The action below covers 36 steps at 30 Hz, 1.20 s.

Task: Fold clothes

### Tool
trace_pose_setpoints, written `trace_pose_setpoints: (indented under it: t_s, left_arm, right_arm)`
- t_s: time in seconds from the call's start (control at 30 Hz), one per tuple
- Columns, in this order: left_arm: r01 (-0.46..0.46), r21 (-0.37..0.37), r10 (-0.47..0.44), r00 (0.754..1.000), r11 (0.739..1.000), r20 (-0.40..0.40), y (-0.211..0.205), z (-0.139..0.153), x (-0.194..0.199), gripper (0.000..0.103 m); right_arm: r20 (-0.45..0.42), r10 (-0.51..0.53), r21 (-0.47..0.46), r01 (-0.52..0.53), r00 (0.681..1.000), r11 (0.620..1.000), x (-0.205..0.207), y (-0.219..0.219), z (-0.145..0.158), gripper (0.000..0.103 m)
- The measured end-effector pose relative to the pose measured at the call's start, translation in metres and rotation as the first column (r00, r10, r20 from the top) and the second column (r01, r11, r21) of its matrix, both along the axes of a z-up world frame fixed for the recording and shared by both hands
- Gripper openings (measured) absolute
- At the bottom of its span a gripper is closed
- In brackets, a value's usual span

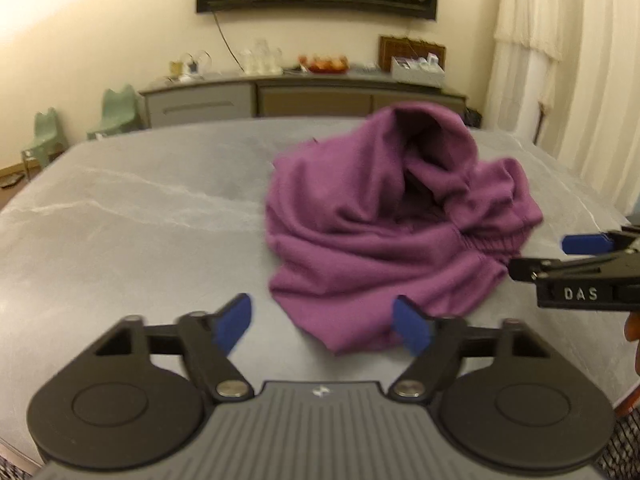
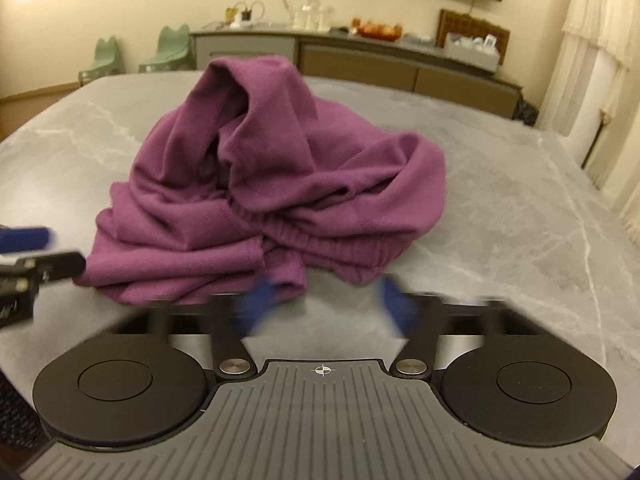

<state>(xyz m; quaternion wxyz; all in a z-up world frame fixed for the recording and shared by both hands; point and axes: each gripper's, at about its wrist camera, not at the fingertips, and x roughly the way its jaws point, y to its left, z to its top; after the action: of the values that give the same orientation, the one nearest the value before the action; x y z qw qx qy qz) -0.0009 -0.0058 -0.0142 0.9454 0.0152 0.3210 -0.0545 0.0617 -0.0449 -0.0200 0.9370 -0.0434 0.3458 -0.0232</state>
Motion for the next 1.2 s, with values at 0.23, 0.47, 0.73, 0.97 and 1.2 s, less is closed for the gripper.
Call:
trace_pose_setpoints:
  t_s: [0.23,0.47,0.73,0.97,1.2]
  left_arm:
    - [-0.004,0.001,0.004,1.0,1.0,0.004,0.01,0.019,0.009,0.09]
    - [0.002,-0.021,0.0,0.994,1.0,0.113,0.031,0.058,0.046,0.103]
    - [0.011,-0.201,-0.031,0.995,0.98,-0.095,0.048,-0.003,0.083,0.089]
    - [0.067,-0.096,-0.062,0.996,0.993,0.061,0.043,0.022,0.074,0.095]
    - [0.141,-0.043,-0.133,0.98,0.989,0.146,0.033,0.032,0.059,0.103]
  right_arm:
    - [0.016,-0.032,0.042,0.031,0.999,0.999,0.011,-0.013,0.002,0.091]
    - [-0.009,-0.226,0.345,0.215,0.974,0.914,0.059,-0.075,-0.003,0.093]
    - [-0.063,-0.21,0.385,0.218,0.976,0.897,0.101,-0.058,-0.026,0.048]
    - [0.37,-0.157,0.446,-0.026,0.916,0.895,0.062,-0.057,0.084,0.017]
    - [0.459,0.035,0.345,-0.215,0.888,0.914,0.071,-0.023,0.128,0.017]
